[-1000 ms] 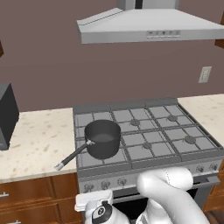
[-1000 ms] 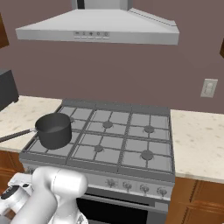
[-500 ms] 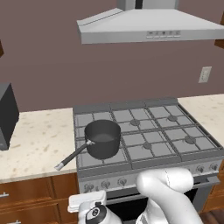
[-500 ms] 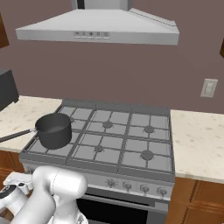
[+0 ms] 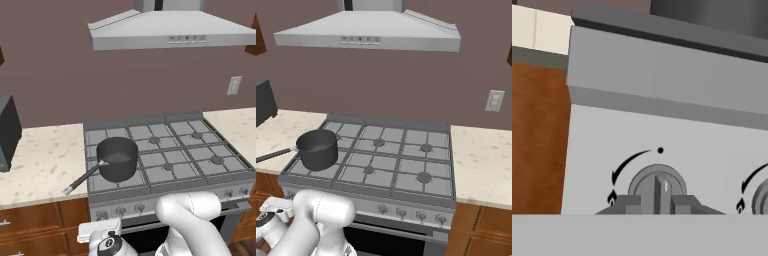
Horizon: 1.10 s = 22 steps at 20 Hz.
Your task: Turn on the front left burner of the stove.
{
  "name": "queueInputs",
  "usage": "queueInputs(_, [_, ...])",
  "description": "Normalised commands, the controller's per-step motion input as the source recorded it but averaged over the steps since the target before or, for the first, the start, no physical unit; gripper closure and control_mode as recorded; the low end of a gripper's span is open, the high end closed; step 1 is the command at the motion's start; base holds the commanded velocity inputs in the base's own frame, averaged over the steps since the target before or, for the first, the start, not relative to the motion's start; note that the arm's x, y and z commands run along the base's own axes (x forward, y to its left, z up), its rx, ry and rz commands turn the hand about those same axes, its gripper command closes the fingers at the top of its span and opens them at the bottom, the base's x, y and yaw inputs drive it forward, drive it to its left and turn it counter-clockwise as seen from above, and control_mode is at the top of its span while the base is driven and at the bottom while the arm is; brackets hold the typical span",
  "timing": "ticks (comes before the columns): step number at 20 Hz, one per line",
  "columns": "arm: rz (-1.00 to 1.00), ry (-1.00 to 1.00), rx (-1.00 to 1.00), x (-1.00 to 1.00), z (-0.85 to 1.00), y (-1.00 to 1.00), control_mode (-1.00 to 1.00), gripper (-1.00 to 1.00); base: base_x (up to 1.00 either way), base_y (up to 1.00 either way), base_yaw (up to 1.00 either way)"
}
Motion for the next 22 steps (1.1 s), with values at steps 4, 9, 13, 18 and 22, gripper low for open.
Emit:
queueInputs(4, [0.00, 0.05, 0.00, 0.00, 0.00, 0.00, -1.00, 1.00, 0.00, 0.00, 0.00])
queueInputs(9, [0.01, 0.09, -0.01, 0.12, 0.00, 0.00, -1.00, 1.00, 0.00, 0.00, 0.00])
queueInputs(13, [0.06, 0.21, -0.11, 0.20, 0.00, 0.00, -1.00, 1.00, 0.00, 0.00, 0.00])
queueInputs(18, [0.07, 0.17, -0.32, 0.22, -0.13, 0.00, -1.00, 1.00, 0.00, 0.00, 0.00])
queueInputs(22, [0.06, 0.02, -0.41, 0.13, -0.32, 0.00, -1.00, 1.00, 0.00, 0.00, 0.00])
